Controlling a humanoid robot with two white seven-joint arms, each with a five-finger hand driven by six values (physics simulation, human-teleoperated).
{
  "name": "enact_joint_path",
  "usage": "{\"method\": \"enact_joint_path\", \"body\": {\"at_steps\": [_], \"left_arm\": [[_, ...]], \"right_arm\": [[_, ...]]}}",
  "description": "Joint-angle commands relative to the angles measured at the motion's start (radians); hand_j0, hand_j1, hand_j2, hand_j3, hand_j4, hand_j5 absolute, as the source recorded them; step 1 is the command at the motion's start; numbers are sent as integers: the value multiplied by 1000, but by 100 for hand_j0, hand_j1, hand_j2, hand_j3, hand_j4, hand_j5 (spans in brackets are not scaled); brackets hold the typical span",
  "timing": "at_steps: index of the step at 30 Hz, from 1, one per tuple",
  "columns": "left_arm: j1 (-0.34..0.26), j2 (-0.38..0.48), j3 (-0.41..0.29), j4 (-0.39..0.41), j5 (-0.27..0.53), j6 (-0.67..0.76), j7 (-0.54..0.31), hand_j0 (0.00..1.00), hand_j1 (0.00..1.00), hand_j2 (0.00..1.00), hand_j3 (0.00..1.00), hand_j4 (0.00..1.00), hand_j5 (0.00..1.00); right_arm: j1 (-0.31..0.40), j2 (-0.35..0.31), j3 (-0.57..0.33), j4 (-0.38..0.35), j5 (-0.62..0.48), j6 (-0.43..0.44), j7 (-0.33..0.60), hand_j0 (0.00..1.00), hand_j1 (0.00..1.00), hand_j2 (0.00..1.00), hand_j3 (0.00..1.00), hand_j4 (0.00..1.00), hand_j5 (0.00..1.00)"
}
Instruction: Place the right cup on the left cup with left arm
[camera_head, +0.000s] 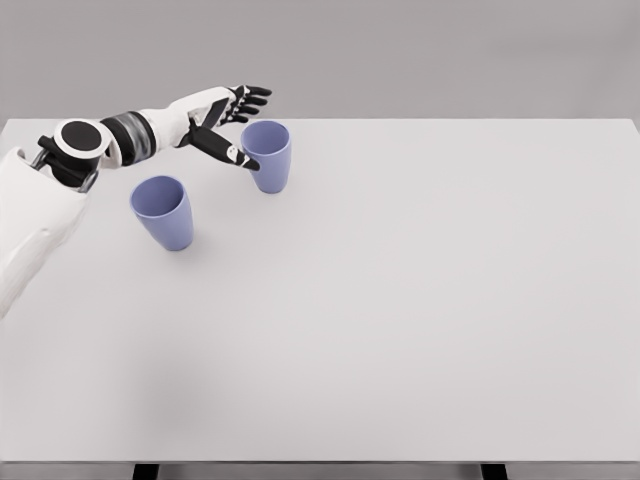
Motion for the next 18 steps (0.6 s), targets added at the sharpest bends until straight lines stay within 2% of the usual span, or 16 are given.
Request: {"method": "enact_joint_path", "body": {"at_steps": [1,18], "left_arm": [[0,-2,1,11,3,0,0,100,100,100,100,100,100],[-9,-39,2,76,6,0,0,100,100,100,100,100,100]], "right_arm": [[0,0,0,0,0,0,0,100,100,100,100,100,100],[0,0,0,0,0,0,0,100,100,100,100,100,100]]}}
